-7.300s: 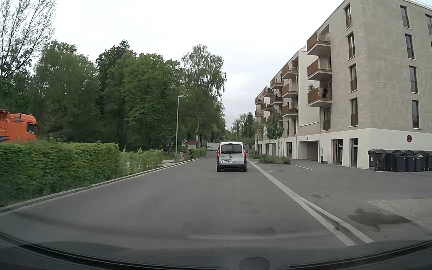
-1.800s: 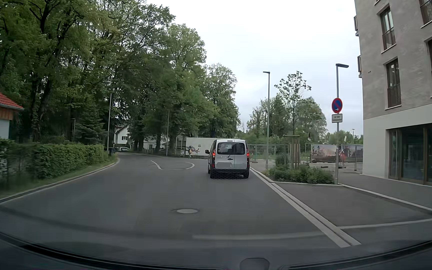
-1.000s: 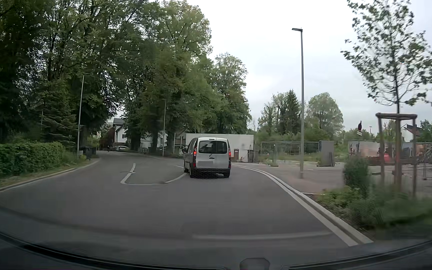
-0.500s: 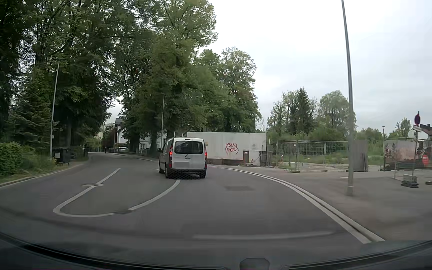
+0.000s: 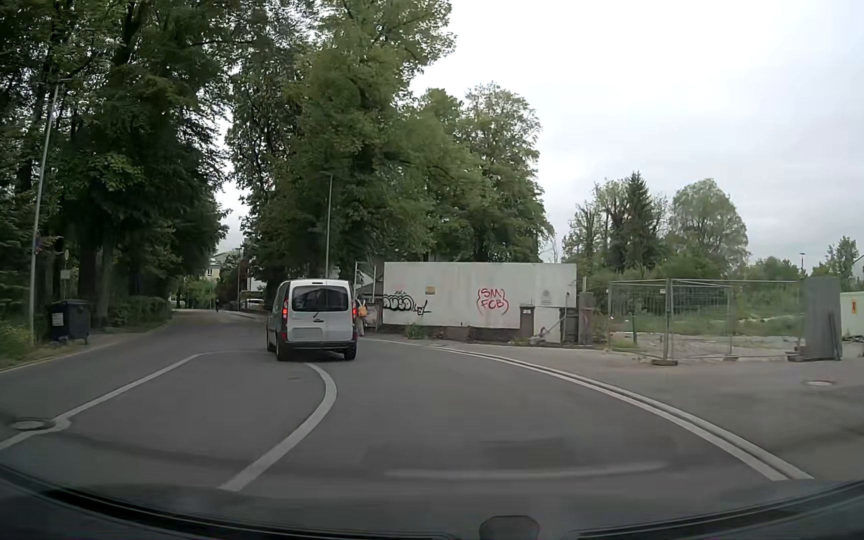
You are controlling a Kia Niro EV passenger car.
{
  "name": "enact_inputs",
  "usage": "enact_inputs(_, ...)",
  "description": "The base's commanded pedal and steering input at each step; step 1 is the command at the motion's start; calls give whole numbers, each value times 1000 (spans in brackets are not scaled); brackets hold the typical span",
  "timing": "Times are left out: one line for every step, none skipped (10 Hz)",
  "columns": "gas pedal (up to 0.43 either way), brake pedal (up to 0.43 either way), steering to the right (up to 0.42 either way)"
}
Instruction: Follow the waypoints while adhering to traffic rules and regulations
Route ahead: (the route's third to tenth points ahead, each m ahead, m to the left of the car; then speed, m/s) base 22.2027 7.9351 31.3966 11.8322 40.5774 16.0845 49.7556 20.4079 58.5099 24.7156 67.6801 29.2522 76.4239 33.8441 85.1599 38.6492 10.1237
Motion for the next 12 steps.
enact_inputs(0, 0, -79)
enact_inputs(8, 0, -91)
enact_inputs(20, 0, -100)
enact_inputs(39, 0, -109)
enact_inputs(59, 0, -120)
enact_inputs(67, 0, -124)
enact_inputs(79, 0, -126)
enact_inputs(79, 0, -126)
enact_inputs(87, 0, -126)
enact_inputs(87, 0, -126)
enact_inputs(98, 0, -127)
enact_inputs(130, 0, -127)
